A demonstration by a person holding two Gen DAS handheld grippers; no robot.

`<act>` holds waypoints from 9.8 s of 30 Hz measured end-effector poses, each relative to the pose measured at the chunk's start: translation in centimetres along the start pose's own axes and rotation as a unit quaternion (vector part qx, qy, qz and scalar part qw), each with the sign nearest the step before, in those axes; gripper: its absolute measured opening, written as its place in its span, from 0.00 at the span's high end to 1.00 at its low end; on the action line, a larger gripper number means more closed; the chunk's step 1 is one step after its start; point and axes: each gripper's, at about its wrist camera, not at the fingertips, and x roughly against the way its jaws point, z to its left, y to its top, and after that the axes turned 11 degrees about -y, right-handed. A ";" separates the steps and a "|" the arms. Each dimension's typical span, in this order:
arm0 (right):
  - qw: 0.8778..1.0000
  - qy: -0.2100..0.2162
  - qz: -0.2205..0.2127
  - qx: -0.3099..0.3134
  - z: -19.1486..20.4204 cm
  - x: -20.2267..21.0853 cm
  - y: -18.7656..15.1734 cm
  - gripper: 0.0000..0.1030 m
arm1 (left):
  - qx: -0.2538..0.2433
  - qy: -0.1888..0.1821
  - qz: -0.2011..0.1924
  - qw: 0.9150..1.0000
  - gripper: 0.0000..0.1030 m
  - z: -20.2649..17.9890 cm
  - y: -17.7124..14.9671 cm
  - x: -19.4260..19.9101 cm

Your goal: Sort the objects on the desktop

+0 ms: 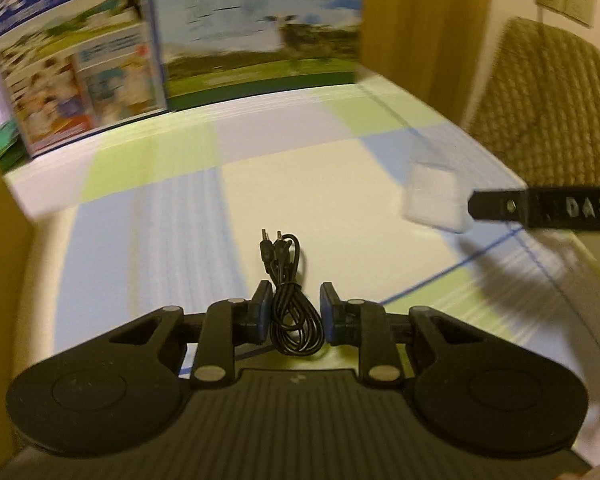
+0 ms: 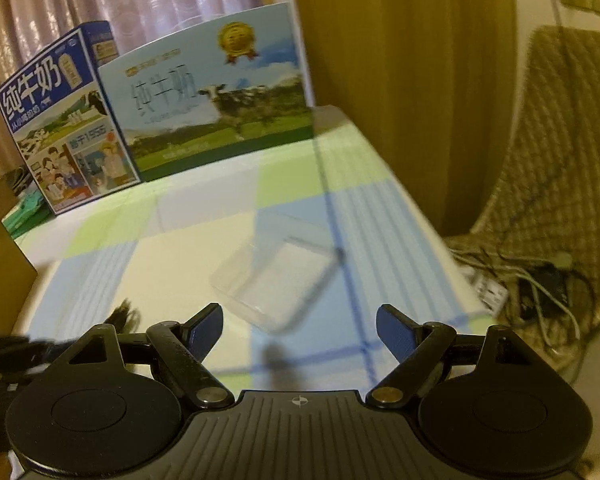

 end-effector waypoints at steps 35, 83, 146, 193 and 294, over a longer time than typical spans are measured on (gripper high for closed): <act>0.995 0.027 0.058 0.071 5.8 12.4 -11.3 0.47 | -0.007 -0.002 0.041 0.999 0.93 -1.5 -12.2 14.1; 0.993 0.011 0.031 0.117 7.3 16.2 -16.7 0.31 | 0.015 0.001 0.009 1.000 0.91 -3.1 -16.4 16.9; 0.971 0.109 -0.122 0.174 20.0 30.2 -10.9 0.48 | 0.013 0.089 -0.143 0.986 0.91 1.7 -10.5 37.9; 0.954 0.172 -0.065 0.236 36.1 21.3 -6.4 0.48 | 0.085 0.101 -0.091 0.987 0.91 17.9 -11.2 34.7; 0.980 0.150 0.005 0.130 23.3 35.4 -14.6 0.02 | 0.177 0.173 -0.122 0.961 0.01 3.4 -18.3 47.5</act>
